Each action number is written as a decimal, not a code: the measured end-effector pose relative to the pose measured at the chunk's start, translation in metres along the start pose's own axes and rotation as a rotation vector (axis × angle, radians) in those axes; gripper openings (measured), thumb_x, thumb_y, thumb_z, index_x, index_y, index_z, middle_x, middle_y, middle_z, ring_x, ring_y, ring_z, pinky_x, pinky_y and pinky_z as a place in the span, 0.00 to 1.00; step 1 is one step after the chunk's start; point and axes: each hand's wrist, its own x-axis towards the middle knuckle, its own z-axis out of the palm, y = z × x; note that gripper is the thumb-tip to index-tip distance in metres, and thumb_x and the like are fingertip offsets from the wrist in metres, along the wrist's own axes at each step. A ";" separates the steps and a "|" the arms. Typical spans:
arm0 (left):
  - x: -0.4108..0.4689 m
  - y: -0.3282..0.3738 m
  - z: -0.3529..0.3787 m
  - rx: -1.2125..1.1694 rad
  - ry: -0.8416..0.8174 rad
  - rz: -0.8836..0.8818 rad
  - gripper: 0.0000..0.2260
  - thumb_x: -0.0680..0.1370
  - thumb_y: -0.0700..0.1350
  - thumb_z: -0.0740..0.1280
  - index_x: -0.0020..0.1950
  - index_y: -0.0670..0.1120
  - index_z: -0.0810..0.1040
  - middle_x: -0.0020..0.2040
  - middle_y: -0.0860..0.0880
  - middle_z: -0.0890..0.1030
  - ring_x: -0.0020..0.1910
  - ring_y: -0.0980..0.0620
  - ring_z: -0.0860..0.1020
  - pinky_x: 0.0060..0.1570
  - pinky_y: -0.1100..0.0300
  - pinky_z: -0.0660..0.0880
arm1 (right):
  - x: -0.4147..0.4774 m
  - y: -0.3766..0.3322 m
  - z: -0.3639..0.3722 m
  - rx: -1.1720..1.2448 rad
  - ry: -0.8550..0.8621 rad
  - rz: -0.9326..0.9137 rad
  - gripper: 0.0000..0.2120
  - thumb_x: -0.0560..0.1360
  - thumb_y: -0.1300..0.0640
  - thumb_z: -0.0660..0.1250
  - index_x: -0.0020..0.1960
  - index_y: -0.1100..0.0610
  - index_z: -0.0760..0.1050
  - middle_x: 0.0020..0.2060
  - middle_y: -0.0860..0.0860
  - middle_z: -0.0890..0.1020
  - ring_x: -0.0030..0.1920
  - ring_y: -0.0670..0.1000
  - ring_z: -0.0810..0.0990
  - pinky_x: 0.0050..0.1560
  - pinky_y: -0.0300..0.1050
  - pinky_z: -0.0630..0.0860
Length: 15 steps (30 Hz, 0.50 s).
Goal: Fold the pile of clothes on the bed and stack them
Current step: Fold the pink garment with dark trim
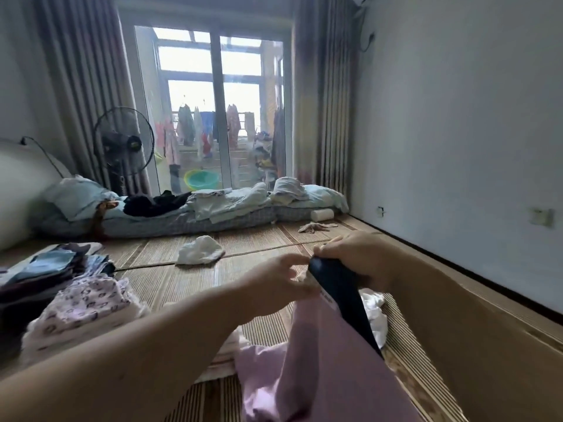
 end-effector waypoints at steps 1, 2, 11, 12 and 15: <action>-0.002 0.002 -0.002 -0.070 0.009 -0.025 0.19 0.73 0.49 0.74 0.63 0.56 0.75 0.58 0.47 0.79 0.54 0.53 0.78 0.53 0.55 0.76 | -0.002 -0.002 0.001 0.066 0.000 0.010 0.08 0.76 0.57 0.68 0.44 0.62 0.77 0.30 0.55 0.78 0.28 0.51 0.77 0.30 0.42 0.75; -0.005 0.005 -0.004 -0.127 -0.004 -0.033 0.17 0.72 0.52 0.73 0.60 0.56 0.77 0.55 0.47 0.81 0.51 0.54 0.78 0.47 0.58 0.74 | -0.003 -0.004 0.003 0.119 -0.017 0.018 0.08 0.78 0.58 0.65 0.44 0.62 0.76 0.27 0.54 0.76 0.26 0.49 0.76 0.28 0.41 0.75; -0.008 0.017 0.000 -0.227 0.093 -0.074 0.11 0.72 0.30 0.58 0.40 0.42 0.76 0.31 0.45 0.72 0.28 0.48 0.72 0.32 0.58 0.70 | -0.022 -0.004 0.013 -0.121 0.135 -0.294 0.07 0.71 0.64 0.70 0.47 0.55 0.79 0.41 0.54 0.83 0.39 0.51 0.81 0.43 0.46 0.80; -0.008 0.017 -0.003 -0.274 0.085 -0.091 0.12 0.72 0.29 0.57 0.41 0.41 0.76 0.30 0.45 0.72 0.26 0.50 0.72 0.29 0.60 0.71 | -0.021 0.002 0.010 -0.229 0.190 -0.323 0.11 0.69 0.61 0.73 0.50 0.52 0.77 0.43 0.52 0.82 0.43 0.51 0.82 0.47 0.49 0.81; -0.011 0.015 -0.014 -0.325 0.047 -0.138 0.11 0.75 0.32 0.58 0.47 0.43 0.78 0.30 0.47 0.72 0.24 0.53 0.71 0.26 0.63 0.70 | -0.023 0.018 0.008 -0.143 0.000 -0.215 0.07 0.72 0.57 0.72 0.49 0.54 0.79 0.43 0.56 0.83 0.44 0.54 0.81 0.50 0.51 0.79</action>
